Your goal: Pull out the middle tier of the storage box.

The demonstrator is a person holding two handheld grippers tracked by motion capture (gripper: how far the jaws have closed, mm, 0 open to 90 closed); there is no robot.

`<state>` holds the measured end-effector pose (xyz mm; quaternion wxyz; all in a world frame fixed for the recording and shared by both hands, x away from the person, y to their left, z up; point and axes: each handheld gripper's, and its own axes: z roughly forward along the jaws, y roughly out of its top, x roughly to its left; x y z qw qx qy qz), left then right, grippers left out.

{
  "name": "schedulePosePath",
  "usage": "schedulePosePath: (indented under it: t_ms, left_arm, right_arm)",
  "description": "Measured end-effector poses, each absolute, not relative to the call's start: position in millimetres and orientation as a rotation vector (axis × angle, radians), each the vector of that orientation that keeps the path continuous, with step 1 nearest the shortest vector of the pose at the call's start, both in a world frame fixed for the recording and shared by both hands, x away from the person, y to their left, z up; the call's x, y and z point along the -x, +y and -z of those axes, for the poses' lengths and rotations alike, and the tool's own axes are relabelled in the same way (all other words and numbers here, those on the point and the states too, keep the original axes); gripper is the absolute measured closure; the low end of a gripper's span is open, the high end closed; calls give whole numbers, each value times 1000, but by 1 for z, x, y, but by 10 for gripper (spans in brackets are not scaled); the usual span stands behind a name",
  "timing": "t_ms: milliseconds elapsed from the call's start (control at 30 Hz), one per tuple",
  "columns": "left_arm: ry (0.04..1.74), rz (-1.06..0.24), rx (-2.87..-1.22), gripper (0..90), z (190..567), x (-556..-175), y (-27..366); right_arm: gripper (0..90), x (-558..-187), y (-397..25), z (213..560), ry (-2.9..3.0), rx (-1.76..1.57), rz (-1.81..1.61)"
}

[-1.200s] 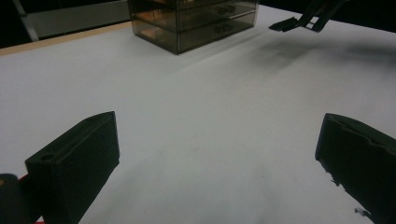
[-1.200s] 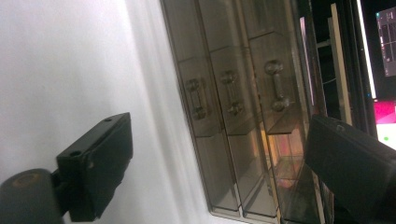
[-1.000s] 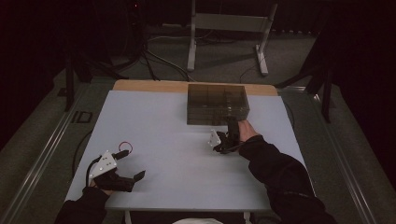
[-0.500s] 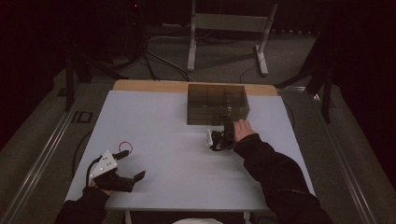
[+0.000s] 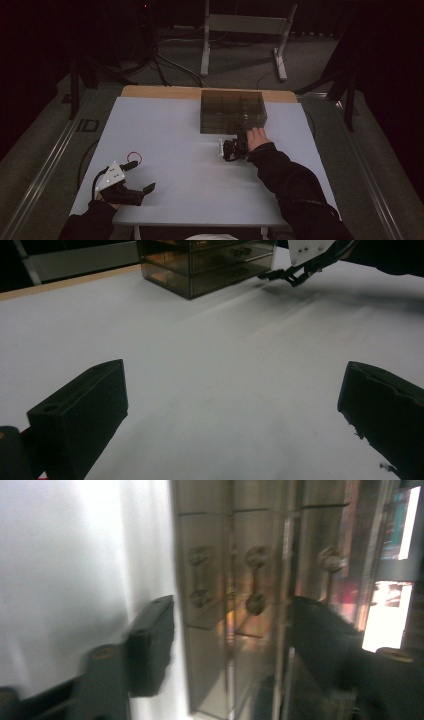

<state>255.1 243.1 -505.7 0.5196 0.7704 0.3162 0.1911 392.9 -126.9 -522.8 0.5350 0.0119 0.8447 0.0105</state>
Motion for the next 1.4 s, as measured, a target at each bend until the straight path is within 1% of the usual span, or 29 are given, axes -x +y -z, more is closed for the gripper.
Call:
schedulePosePath:
  t_ms: [133,367,400,500,900,1400]
  left_arm:
    - [755,-459,-1847,12,505,-255,243]
    - [758,-458,-1848,12,506,-255,243]
    - [758,-458,-1848,12,506,-255,243]
    - [757,-459,-1846,12,505,-255,243]
    - [760,-456,-1847,12,506,-255,243]
    - [760,-454,-1855,12,506,-256,243]
  right_arm:
    - [507,-394,-126,525,1958,-18,-2]
    - [664,-399,-127,529,1915,-3,41]
    - [664,-399,-127,529,1915,-3,41]
    - [718,-402,-127,530,1900,1,61]
    - [783,-404,-124,535,1880,29,69]
    - [798,-405,-122,534,1887,41,82]
